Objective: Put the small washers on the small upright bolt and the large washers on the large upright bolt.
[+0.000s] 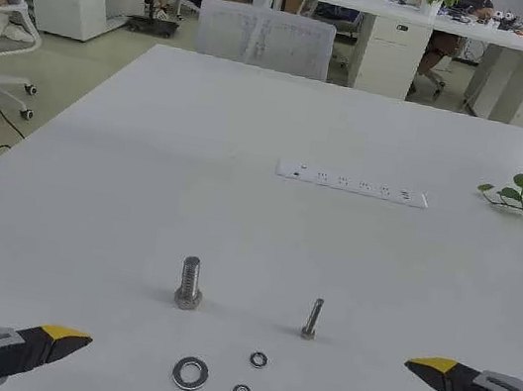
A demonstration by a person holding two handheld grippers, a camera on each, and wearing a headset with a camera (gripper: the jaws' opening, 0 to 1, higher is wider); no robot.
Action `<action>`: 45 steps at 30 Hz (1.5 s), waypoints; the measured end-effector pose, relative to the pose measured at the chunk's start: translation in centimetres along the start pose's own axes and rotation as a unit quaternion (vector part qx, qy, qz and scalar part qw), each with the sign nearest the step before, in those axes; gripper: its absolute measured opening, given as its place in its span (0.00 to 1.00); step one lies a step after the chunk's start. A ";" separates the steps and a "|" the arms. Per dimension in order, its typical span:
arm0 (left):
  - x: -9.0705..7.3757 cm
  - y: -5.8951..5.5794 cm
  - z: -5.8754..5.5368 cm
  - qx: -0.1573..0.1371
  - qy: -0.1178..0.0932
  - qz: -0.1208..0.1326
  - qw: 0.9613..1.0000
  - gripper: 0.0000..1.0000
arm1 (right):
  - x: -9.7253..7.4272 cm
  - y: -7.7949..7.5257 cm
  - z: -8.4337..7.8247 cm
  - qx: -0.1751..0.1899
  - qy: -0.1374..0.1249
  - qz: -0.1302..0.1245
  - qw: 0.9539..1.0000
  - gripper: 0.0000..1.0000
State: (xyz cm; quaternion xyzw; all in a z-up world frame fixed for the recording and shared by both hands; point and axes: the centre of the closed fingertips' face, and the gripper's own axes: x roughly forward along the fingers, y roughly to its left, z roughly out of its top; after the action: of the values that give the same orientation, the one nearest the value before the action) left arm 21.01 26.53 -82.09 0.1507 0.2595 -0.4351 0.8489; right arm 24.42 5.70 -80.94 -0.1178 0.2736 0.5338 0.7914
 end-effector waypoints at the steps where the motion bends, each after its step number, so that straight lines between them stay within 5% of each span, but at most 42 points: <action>1: 0.0 0.1 0.0 -0.001 -0.001 -0.001 1.000 0.99 | 0.0 0.0 0.0 0.000 0.000 0.000 1.000 0.90; 29: 0.3 0.6 -0.4 0.004 0.016 -0.002 1.000 0.97 | -0.2 -0.1 -0.2 -0.003 0.010 -0.003 1.000 0.90; 45: 0.6 0.3 -0.4 0.002 0.023 -0.010 1.000 0.96 | 0.4 -0.3 -0.8 -0.088 0.067 0.014 0.994 0.89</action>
State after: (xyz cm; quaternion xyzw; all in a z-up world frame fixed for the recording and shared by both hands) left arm 21.45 26.49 -82.77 0.1601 0.2798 -0.4407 0.8377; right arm 24.58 5.50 -81.91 -0.2187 0.2800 0.5581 0.7499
